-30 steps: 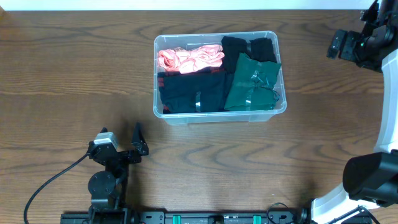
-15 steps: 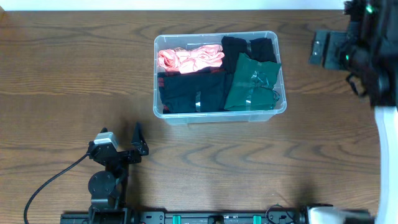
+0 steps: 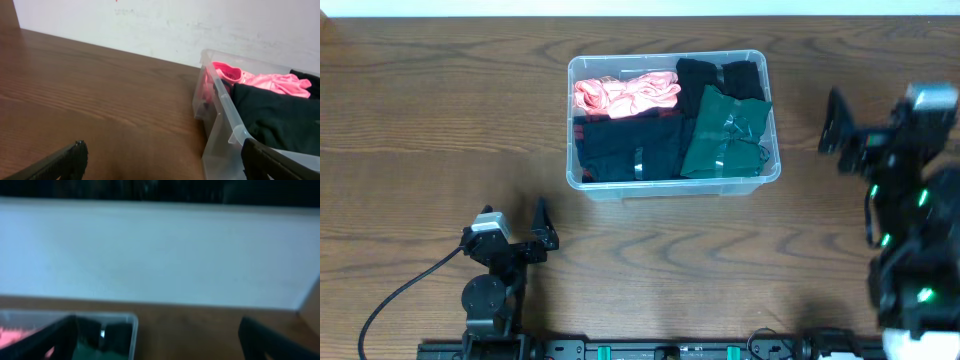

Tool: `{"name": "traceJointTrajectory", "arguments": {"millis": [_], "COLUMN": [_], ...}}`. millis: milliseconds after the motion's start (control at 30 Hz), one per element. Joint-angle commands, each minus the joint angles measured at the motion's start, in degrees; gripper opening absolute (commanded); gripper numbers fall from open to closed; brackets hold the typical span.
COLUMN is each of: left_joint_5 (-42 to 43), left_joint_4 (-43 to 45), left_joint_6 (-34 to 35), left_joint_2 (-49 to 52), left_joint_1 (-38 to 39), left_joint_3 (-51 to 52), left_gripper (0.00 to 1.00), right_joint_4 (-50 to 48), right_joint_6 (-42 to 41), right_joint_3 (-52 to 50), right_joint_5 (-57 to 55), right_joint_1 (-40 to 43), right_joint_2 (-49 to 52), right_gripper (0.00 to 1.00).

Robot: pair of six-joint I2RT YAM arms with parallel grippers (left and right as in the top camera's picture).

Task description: Pack container

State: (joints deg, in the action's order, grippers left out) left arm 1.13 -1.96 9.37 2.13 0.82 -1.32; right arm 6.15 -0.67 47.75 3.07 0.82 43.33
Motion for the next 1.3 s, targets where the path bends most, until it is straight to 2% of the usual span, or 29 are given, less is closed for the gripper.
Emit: {"name": "traceJointTrajectory", "arguments": {"millis": [0,200,533,667,1100,1267], "left_joint_5": [-0.9,-0.9,-0.9,-0.9,-0.9,-0.9], "left_joint_4": [-2.12,-2.12,-2.12,-2.12,-2.12,-2.12], "left_joint_6": [-0.7,-0.7,-0.7,-0.7,-0.7,-0.7], "left_joint_2": [-0.02,-0.02,-0.02,-0.02,-0.02,-0.02], "left_joint_1": [0.13,0.13,0.13,0.13,0.13,0.13], "left_joint_3": [1.09,1.09,1.09,1.09,1.09,1.09], "left_gripper": [0.98,0.98,0.98,0.98,0.98,0.98], "right_joint_4": [-5.16,-10.29,-12.55,-13.7,-3.26,-2.75], "right_joint_6": [1.11,0.94,-0.63,-1.01,-1.03,-0.98], "right_joint_3": [-11.61,-28.33,-44.59,-47.5,-47.45,-47.43], "right_joint_5": [1.75,3.91,7.74,7.74,7.89,7.69], "right_joint_1": [0.39,0.39,0.39,0.39,0.28,0.28], "right_joint_2": [-8.02,-21.4,-37.88,-40.74,-41.59,-41.64], "right_gripper": [0.99,0.99,0.99,0.99,0.99,0.99]}}
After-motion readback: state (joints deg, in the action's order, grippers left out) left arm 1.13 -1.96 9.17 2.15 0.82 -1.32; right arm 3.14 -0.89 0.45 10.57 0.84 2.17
